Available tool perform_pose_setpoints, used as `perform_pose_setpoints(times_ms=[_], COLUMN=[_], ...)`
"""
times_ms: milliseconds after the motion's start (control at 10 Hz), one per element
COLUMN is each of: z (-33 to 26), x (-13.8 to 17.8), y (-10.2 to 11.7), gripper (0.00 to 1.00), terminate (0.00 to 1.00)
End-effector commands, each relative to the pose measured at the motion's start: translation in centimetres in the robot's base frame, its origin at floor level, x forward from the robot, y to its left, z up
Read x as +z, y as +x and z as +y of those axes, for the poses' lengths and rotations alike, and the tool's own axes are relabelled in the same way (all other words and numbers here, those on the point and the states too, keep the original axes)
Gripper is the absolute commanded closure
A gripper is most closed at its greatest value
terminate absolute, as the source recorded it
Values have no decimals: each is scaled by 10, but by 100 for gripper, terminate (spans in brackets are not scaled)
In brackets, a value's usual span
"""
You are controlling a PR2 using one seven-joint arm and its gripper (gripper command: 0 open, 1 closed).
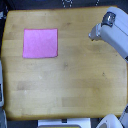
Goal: Folding a cloth
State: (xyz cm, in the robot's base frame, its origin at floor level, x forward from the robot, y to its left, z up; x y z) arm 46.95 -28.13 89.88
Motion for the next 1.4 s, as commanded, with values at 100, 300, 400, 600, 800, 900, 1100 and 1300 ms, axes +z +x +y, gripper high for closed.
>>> perform_pose_setpoints(times_ms=[100,300,400,600,800,900,1100,1300], z=[26,64,91,139,189,199,233,259], x=[-10,-32,-46,-65,-89,-96,-123,-138], y=[4,12,16,13,11,12,14,18], gripper=[0,0,0,0,0,0,0,0], terminate=[0,0,0,0,0,0,0,0])
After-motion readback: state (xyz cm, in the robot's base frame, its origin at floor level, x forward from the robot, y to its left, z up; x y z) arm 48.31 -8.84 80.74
